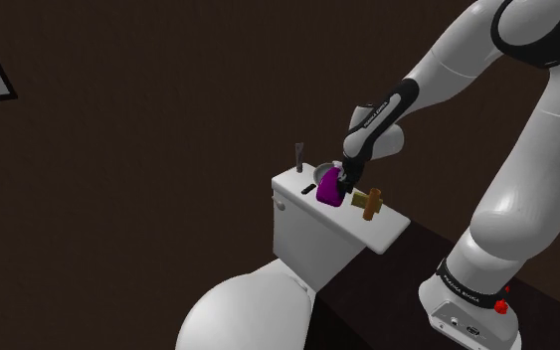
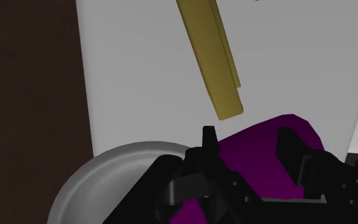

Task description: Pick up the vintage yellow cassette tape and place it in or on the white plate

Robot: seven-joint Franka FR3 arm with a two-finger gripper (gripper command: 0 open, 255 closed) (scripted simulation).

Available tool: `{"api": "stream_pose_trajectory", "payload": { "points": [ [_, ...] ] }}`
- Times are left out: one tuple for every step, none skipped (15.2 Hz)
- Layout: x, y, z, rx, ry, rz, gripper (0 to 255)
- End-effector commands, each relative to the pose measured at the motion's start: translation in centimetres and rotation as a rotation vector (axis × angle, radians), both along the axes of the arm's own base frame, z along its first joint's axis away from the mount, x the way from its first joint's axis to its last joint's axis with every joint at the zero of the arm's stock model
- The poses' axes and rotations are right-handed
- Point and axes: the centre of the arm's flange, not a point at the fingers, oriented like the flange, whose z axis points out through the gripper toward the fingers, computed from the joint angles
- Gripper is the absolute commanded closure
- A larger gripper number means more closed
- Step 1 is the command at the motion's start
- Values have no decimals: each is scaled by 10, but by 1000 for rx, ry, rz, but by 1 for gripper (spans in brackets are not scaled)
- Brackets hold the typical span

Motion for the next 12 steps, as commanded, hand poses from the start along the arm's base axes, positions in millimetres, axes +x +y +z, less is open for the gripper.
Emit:
{"api": "stream_pose_trajectory", "payload": {
  "points": [
    [-2,-3,-3,1,11,-11,255],
    [-2,-3,3,1,11,-11,255],
    [-2,-3,8,1,11,-11,255],
    [-2,-3,13,1,11,-11,255],
    [-2,-3,19,1,11,-11,255],
    [-2,-3,24,1,11,-11,255],
    [-2,-3,29,1,11,-11,255],
    [-2,-3,24,1,10,-10,255],
    [-2,-3,24,1,10,-10,0],
    [-14,-6,29,-23,1,-13,0],
    [-25,-8,35,-45,-8,-15,0],
    [-25,-9,29,-45,-8,-15,0]
  ]
}}
